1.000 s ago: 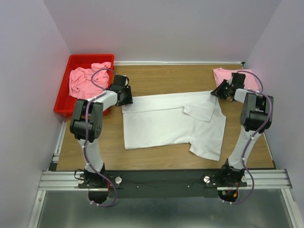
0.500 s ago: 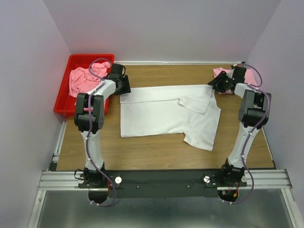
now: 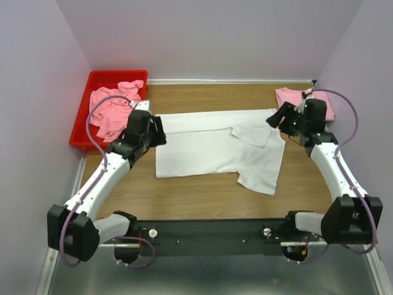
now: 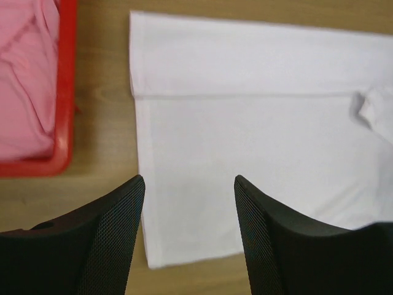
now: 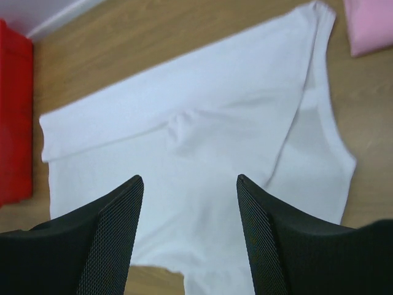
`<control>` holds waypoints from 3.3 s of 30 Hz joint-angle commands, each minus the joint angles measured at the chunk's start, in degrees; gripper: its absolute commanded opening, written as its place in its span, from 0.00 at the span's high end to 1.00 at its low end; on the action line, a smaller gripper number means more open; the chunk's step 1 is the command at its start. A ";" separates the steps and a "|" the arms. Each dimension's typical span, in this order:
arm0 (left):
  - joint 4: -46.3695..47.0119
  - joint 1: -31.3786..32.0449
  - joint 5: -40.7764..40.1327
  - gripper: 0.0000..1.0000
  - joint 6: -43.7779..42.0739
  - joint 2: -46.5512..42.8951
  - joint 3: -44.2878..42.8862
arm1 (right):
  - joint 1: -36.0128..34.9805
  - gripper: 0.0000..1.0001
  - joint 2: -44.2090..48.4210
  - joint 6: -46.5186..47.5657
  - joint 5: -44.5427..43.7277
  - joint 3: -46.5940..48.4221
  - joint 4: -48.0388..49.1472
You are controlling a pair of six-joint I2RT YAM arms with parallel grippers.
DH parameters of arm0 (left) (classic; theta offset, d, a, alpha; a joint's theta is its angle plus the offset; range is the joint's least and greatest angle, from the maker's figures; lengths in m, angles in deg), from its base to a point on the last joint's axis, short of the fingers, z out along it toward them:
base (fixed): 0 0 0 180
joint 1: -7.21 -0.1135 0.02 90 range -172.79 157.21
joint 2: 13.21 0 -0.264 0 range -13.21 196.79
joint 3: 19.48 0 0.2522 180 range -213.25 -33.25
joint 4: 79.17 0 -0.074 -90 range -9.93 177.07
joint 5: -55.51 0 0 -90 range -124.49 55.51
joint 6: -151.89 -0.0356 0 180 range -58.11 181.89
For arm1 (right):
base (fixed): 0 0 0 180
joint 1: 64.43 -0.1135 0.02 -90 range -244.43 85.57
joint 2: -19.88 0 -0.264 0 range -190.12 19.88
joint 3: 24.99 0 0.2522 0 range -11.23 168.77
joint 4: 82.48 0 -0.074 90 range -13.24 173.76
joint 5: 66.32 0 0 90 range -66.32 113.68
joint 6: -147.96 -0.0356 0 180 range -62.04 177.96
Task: Fold and stack the t-shirts
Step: Fold the tshirt
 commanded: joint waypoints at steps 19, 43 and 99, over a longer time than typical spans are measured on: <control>-10.20 10.36 -9.76 0.39 14.76 3.72 16.34 | -7.22 0.28 20.24 1.81 -8.59 -18.17 -15.97; -8.61 10.28 -10.46 0.94 13.44 12.71 16.08 | -7.22 0.27 17.69 0.86 -15.00 -19.40 -16.67; -9.32 8.26 -3.26 1.00 8.52 -0.21 15.72 | 0.96 0.99 3.01 -3.46 -13.95 -18.26 -22.20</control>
